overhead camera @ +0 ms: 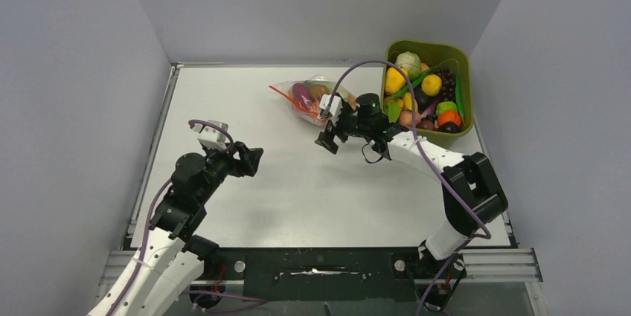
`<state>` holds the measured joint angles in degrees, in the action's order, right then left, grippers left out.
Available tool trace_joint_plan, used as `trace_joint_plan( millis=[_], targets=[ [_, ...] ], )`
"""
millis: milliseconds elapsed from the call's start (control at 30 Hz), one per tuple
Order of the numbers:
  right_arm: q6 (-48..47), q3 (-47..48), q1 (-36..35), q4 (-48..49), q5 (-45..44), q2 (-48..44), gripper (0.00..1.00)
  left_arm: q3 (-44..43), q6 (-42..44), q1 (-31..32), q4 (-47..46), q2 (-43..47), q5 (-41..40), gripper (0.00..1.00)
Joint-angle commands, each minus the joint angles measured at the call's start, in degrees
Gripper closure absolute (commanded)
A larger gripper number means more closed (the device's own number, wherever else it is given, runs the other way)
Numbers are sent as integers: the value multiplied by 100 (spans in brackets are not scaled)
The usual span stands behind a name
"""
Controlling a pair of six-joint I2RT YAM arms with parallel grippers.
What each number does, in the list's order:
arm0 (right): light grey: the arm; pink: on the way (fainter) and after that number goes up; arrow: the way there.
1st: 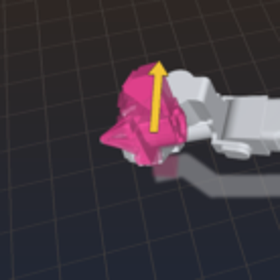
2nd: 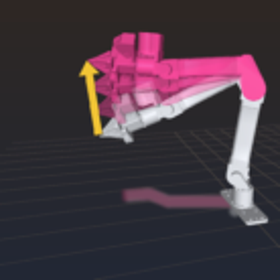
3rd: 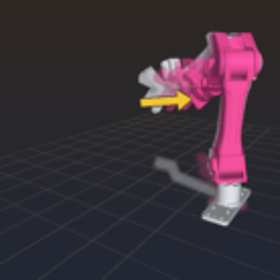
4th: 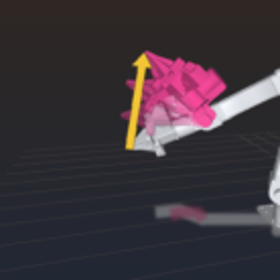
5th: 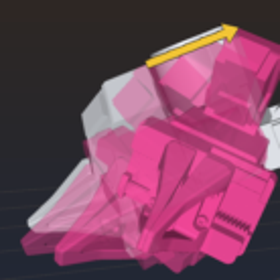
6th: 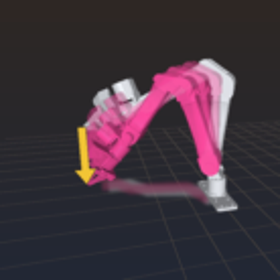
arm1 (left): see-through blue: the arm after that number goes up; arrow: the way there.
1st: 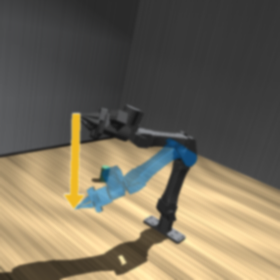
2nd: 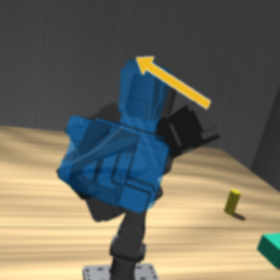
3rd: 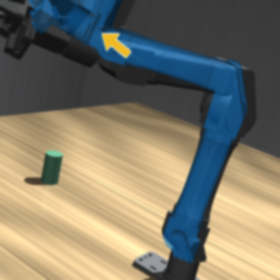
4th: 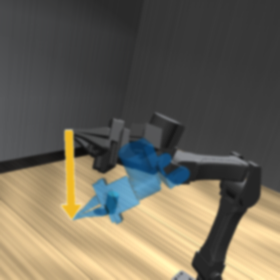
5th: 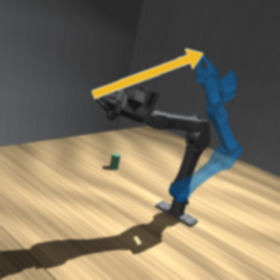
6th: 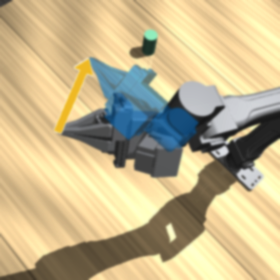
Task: Place the food in the zip-top bag and seal the zipper
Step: Place the zipper food storage bag at the center of the board, then reset both arms
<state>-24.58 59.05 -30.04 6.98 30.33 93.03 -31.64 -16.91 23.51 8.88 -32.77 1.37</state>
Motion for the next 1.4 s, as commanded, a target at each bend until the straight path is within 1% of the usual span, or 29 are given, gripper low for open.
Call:
trace_joint_plan(
  millis=[0, 167, 233, 300, 433, 567, 833, 1033, 1200, 1367],
  targets=[
    [1348, -87, -84, 410, 113, -672, 2, -345, -401, -30, -93, 87, -511, 28],
    [2782, 383, -163, -517, -417, -959, 2, -476, -629, -30, -23, 266, -951, 26],
    [3127, 540, -198, -895, -544, -1088, 2, -578, -582, -30, 36, 308, -1017, 26],
    [3461, 464, -214, -1054, -857, -1320, 2, -696, -520, -30, 86, 340, -1056, 26],
    [3890, 19, -229, -947, -1315, -2062, 2, -898, -447, -30, 195, 354, -1047, 25],
    [4485, -382, -239, -999, -2195, -2770, 2, -1094, -458, -30, 370, 335, -981, 25],
    [5224, -636, -254, -1578, -3841, -3747, 2, -1069, -705, -29, 318, 436, -654, 25],
    [5493, -1005, -257, -1603, -4230, -4136, 2, -931, -794, -30, 261, 448, -565, 25],
    [5521, -1057, -252, -1741, -4456, -4300, 2, -795, -796, -30, 271, 438, -670, 25],
    [5560, -1157, -256, -1676, -4551, -4480, 2, -784, -782, -30, 276, 423, -709, 25]
  ],
)
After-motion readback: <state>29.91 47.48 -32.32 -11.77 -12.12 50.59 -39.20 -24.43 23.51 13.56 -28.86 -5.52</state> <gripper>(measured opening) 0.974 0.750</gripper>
